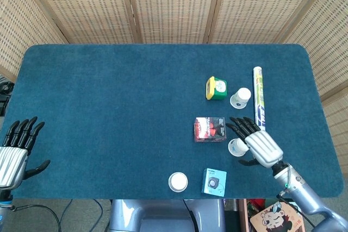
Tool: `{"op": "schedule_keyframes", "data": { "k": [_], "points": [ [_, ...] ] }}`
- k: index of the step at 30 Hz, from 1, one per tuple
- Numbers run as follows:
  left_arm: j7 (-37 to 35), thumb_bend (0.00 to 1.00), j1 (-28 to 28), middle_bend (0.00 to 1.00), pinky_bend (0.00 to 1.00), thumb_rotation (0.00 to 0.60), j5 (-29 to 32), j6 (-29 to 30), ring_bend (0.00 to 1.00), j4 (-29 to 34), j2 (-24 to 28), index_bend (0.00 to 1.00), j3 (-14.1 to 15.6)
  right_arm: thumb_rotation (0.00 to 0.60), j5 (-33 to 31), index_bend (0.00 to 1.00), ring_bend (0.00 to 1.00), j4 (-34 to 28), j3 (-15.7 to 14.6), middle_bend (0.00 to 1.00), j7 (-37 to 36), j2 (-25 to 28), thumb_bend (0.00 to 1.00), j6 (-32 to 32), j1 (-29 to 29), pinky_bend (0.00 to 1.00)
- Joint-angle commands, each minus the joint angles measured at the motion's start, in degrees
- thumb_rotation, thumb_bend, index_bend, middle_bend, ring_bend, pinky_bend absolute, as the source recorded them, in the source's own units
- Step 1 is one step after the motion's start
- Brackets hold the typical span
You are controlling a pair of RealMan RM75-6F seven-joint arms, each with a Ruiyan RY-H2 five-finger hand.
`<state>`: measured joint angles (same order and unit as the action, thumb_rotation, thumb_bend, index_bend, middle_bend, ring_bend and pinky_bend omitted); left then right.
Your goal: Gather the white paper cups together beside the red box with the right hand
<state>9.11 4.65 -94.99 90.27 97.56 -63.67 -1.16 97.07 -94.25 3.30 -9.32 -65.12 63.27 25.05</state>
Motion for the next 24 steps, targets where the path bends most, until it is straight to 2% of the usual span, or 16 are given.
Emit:
{"op": "schedule_keyframes", "data": {
  "k": [1,6,24],
  "points": [
    [0.0,0.18,0.0,0.0,0.0,0.6,0.1,0.0,0.0,0.0,0.0,0.0,0.0,0.6,3.5,0.08,0.0,-1.6,-1.9,0.0,-7.8,0.8,0.12,-2.3,3.3,0.0],
    [0.0,0.18,0.0,0.0,0.0,0.6,0.1,0.0,0.0,0.0,0.0,0.0,-0.1,0.6,5.1,0.14,0.0,-2.9,-3.1,0.0,-11.5,1.7,0.12,-3.8,5.3,0.0],
    [-0.1,0.18,-0.1,0.0,0.0,0.6,-0.3,0.4,0.0,0.0,0.0,0.0,0.1,0.6,6.2,0.19,0.0,-9.2,-4.2,0.0,-11.1,0.8,0.12,-6.4,9.8,0.0]
  ]
}}
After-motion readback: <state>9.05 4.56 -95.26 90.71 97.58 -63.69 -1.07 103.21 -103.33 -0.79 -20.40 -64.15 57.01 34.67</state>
